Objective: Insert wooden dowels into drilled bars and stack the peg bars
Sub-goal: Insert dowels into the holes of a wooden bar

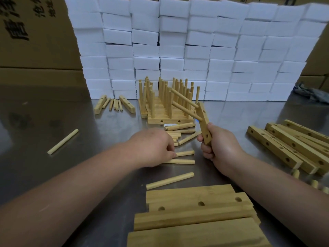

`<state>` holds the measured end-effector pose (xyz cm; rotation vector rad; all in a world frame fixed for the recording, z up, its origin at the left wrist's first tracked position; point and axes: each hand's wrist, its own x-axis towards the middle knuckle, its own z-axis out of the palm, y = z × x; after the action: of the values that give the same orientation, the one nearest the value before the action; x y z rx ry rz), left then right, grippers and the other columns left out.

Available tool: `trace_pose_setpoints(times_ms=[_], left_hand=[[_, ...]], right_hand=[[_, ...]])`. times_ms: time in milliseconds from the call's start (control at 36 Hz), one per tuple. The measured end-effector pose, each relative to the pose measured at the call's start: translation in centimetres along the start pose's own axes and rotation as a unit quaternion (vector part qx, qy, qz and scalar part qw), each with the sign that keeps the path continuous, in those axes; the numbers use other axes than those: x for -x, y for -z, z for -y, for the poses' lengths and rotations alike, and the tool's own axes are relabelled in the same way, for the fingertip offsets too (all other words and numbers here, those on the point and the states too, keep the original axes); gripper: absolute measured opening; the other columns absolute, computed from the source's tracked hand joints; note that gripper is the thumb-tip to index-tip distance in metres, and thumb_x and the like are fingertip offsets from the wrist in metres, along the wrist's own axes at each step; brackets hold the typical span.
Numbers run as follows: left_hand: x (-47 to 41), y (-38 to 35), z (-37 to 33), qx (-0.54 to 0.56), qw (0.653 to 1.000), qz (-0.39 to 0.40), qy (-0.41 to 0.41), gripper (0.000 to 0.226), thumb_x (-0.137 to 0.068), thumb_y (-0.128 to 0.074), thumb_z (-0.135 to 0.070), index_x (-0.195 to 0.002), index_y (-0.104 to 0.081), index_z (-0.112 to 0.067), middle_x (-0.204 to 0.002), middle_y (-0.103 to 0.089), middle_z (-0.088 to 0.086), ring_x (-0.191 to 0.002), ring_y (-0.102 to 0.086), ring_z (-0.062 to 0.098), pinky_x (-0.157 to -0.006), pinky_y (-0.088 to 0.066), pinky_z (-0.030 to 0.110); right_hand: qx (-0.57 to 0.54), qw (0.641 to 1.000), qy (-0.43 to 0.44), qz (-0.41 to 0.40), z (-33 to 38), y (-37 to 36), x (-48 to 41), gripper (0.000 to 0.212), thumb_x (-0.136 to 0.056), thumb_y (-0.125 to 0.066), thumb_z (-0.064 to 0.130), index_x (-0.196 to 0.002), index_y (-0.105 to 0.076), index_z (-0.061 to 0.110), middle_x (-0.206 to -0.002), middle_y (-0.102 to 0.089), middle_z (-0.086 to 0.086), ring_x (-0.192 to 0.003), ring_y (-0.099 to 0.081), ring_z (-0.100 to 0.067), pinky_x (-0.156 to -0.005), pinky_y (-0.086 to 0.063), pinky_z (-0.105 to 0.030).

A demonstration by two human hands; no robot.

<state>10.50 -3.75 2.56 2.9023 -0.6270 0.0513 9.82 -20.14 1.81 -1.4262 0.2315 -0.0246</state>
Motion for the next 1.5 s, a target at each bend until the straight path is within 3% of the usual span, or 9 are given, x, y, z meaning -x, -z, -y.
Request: trace_pose_setpoints(times_ms=[278, 389, 528, 639, 778, 917, 1083, 1389, 1500], left_hand=[[0.0, -0.1, -0.2, 0.08, 0.994, -0.067, 0.003, 0.01, -0.088, -0.055, -0.039, -0.085, -0.059, -0.031, -0.079, -0.058, -0.011, -0.072, -0.052, 0.004, -0.059, -0.043, 0.023], [0.2, -0.1, -0.4, 0.112, 0.989, -0.1, -0.002, 0.014, -0.09, -0.052, -0.037, -0.077, -0.051, -0.035, -0.075, -0.056, -0.012, -0.065, -0.048, 0.002, -0.05, -0.03, 0.021], [0.5, 0.0, -1.0, 0.147, 0.982, -0.118, -0.022, 0.01, -0.091, -0.052, -0.037, -0.081, -0.054, -0.035, -0.074, -0.055, -0.013, -0.064, -0.048, 0.001, -0.051, -0.029, 0.02], [0.7, -0.2, -1.4, 0.146, 0.981, -0.122, -0.039, 0.009, -0.091, -0.051, -0.037, -0.082, -0.054, -0.035, -0.08, -0.058, -0.012, -0.06, -0.044, -0.002, -0.051, -0.028, 0.016], [0.8, -0.3, -1.5, 0.148, 0.977, -0.141, -0.052, 0.013, -0.092, -0.05, -0.032, -0.092, -0.062, -0.028, -0.082, -0.057, -0.013, -0.07, -0.048, 0.002, -0.055, -0.032, 0.014], [0.9, -0.1, -1.7, 0.129, 0.974, -0.166, -0.085, 0.021, -0.093, -0.05, -0.026, -0.102, -0.067, -0.019, -0.086, -0.056, -0.004, -0.081, -0.051, 0.011, -0.07, -0.039, 0.025], [1.0, -0.3, -2.0, 0.083, 0.976, -0.169, -0.108, 0.018, -0.091, -0.052, -0.025, -0.102, -0.066, -0.019, -0.084, -0.048, -0.005, -0.077, -0.045, 0.011, -0.064, -0.032, 0.025], [1.1, -0.5, -2.0, 0.092, 0.976, -0.175, -0.093, 0.022, -0.094, -0.046, -0.029, -0.091, -0.066, -0.019, -0.071, -0.044, -0.008, -0.071, -0.041, 0.009, -0.059, -0.027, 0.027], [1.2, -0.2, -2.0, 0.117, 0.975, -0.17, -0.08, 0.024, -0.093, -0.047, -0.031, -0.086, -0.066, -0.018, -0.073, -0.052, -0.004, -0.07, -0.046, 0.01, -0.06, -0.034, 0.029]], right_hand=[[-0.005, 1.0, 0.0, 0.005, -0.2, 0.1, -0.2, 0.026, -0.101, -0.028, 0.026, -0.087, -0.043, 0.011, -0.065, -0.046, -0.003, -0.04, -0.024, -0.011, -0.039, -0.017, -0.021], [-0.006, 1.0, 0.0, 0.003, -0.2, 0.2, -0.3, 0.027, -0.101, -0.029, 0.026, -0.083, -0.043, 0.013, -0.067, -0.046, -0.003, -0.04, -0.024, -0.011, -0.039, -0.017, -0.021], [0.006, 1.0, 0.007, 0.002, -0.4, 0.2, -0.4, 0.026, -0.101, -0.031, 0.026, -0.082, -0.044, 0.013, -0.068, -0.046, -0.004, -0.04, -0.025, -0.012, -0.042, -0.017, -0.022], [0.01, 1.0, 0.012, 0.009, -0.5, 0.2, -0.4, 0.027, -0.1, -0.033, 0.026, -0.075, -0.04, 0.016, -0.058, -0.033, -0.004, -0.039, -0.025, -0.012, -0.038, -0.018, -0.022], [0.017, 0.999, 0.025, 0.018, -0.6, 0.3, -0.4, 0.029, -0.099, -0.033, 0.024, -0.073, -0.04, 0.017, -0.059, -0.033, -0.003, -0.041, -0.025, -0.012, -0.038, -0.019, -0.022], [0.04, 0.997, 0.052, 0.038, -0.9, 0.2, -0.4, 0.028, -0.1, -0.031, 0.022, -0.074, -0.039, 0.017, -0.064, -0.032, -0.006, -0.041, -0.023, -0.013, -0.04, -0.016, -0.022], [0.06, 0.995, 0.068, 0.04, -1.0, 0.2, -0.2, 0.023, -0.099, -0.032, 0.022, -0.078, -0.04, 0.017, -0.073, -0.032, -0.013, -0.041, -0.023, -0.013, -0.042, -0.014, -0.021], [0.115, 0.988, 0.094, 0.051, -0.8, 0.2, 0.2, 0.03, -0.1, -0.033, 0.026, -0.078, -0.05, 0.016, -0.059, -0.038, -0.002, -0.043, -0.03, -0.011, -0.044, -0.024, -0.024], [0.112, 0.987, 0.096, 0.065, -0.6, 0.2, 0.3, 0.03, -0.1, -0.033, 0.026, -0.077, -0.051, 0.018, -0.058, -0.038, 0.001, -0.043, -0.03, -0.01, -0.045, -0.024, -0.024]])
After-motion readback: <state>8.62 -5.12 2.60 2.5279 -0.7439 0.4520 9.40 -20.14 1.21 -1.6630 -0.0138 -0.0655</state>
